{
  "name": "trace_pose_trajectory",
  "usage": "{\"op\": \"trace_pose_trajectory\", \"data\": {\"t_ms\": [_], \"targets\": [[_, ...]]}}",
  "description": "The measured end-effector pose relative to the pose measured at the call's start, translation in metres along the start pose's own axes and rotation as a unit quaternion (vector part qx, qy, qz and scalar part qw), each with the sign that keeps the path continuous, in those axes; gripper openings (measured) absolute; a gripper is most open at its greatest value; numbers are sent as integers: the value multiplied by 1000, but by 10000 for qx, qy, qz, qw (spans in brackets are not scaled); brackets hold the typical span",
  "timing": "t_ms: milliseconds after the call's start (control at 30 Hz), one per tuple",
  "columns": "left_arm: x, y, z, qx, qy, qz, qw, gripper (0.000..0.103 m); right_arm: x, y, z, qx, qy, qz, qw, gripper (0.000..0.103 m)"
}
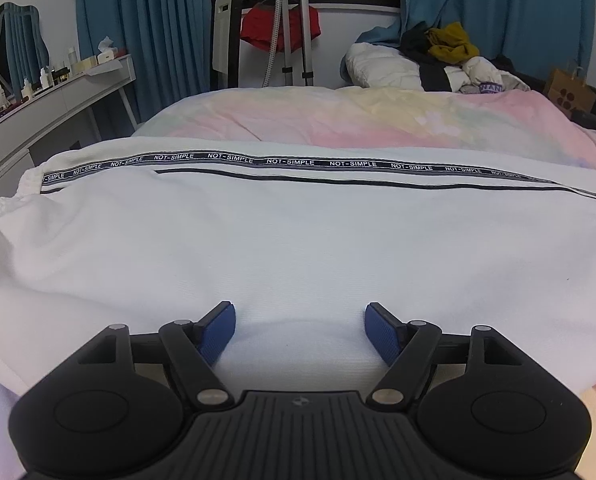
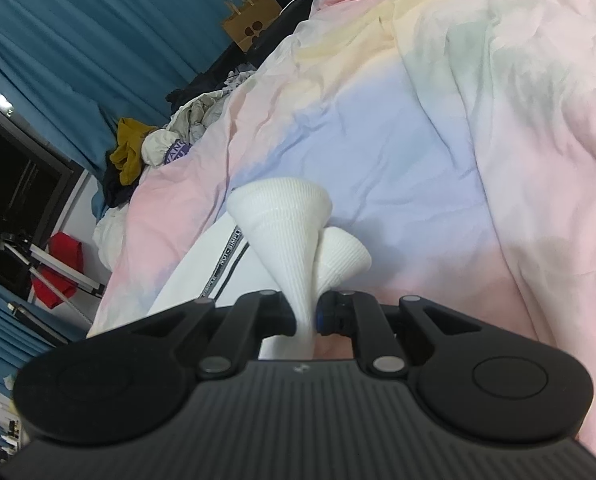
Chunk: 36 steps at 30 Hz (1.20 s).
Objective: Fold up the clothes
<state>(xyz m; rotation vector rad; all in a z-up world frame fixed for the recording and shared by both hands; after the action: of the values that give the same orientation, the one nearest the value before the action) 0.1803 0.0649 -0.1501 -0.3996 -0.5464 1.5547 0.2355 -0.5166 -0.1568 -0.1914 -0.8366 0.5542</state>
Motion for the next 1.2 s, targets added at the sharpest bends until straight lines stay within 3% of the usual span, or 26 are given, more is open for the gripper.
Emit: {"op": "trace_pose_trajectory", "data": {"t_ms": [600,667,800,867,1033,1100,1200], "targets": [[-2,-11,5,33,121,-258,9996,75,14,3,8,-338,14,161,9993,11],[0,-13,9,40,308,-275,9991,75,22,2,14,-445,-50,275,9986,11],[27,-19,32,-328,944,270,9946,75,51,0,29,-674,-108,634,9956,11],[43,-24,41,-496,1036,490,9922,75,76,2,40,-836,-142,930,9920,11],[90,-47,59,-922,1010,1106,9844,75,176,32,75,-1245,-451,2153,9675,11],[107,-53,66,-1053,1175,1380,9778,75,223,58,89,-1387,-660,2733,9496,11],[130,-54,76,-1265,1265,1780,9676,75,289,123,106,-1580,-955,3786,9069,11]]}}
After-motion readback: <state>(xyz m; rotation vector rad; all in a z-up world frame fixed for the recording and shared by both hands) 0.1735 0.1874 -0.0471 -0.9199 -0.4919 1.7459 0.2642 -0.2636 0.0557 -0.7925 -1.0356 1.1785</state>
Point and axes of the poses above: each gripper's, at about its wrist camera, not at the fingertips, and z roughly against the way its jaws point, x to its left, y to its underside, the point moved 5 cm from there along -z, roughly the way its jaws point, and after that the axes turned 12 degrees about x, right-handed, at the moved point
